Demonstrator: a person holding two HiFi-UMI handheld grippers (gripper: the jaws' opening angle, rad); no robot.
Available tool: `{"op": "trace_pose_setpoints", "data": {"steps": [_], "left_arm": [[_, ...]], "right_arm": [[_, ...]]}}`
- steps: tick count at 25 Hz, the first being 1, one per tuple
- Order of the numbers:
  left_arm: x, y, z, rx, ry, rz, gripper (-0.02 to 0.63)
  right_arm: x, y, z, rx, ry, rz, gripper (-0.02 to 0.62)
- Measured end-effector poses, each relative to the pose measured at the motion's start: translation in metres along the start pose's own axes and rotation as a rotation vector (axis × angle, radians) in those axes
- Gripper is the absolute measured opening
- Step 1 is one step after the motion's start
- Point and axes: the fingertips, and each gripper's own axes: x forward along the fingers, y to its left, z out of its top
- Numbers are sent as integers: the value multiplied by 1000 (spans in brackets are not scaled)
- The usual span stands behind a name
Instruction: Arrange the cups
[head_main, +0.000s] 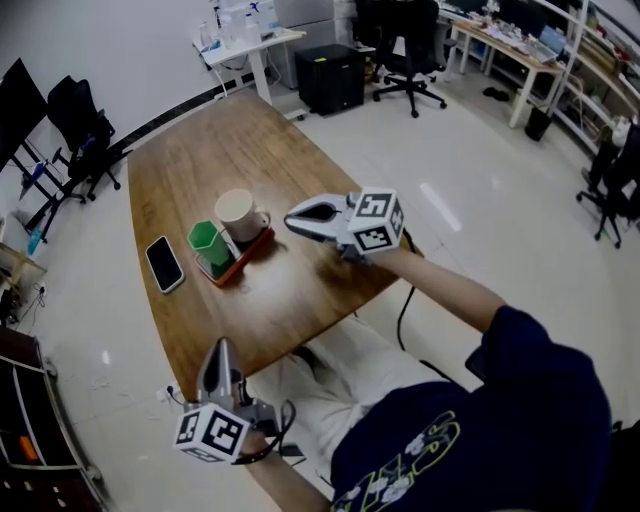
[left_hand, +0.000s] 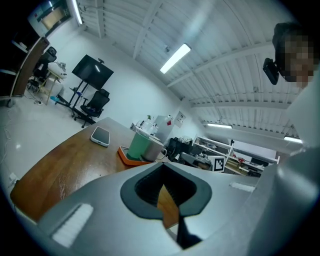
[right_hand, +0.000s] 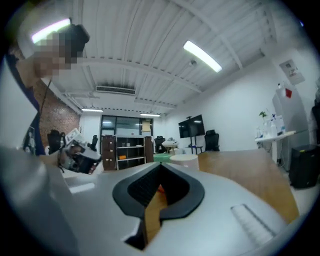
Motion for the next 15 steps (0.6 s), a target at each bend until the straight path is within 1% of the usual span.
{"op": "trace_pose_setpoints", "data": {"steps": [2, 4, 6, 9, 10, 12, 13, 15], "left_arm": [[6, -8, 4, 55, -28, -26, 5], [17, -16, 6, 97, -33, -60, 5], [27, -17, 2, 117, -15, -80, 5], [36, -13, -2, 145, -10, -121, 5], [39, -15, 0, 158, -20, -152, 5], [46, -23, 6, 191, -40, -220, 5], [50, -24, 7, 210, -42, -241, 5], [58, -20, 5, 234, -33, -245, 5]], "right_arm": [[-10, 19, -12, 19, 20, 29, -6], [-13, 35, -18, -3, 47, 40, -6], [-12, 47, -25, -4, 68, 64, -6], [-13, 54, -40, 47, 57, 93, -6], [-14, 54, -38, 47, 55, 86, -6], [-17, 54, -33, 16, 57, 65, -6], [-18, 52, -35, 1, 67, 55, -6], [-17, 50, -41, -8, 98, 43, -6]]}}
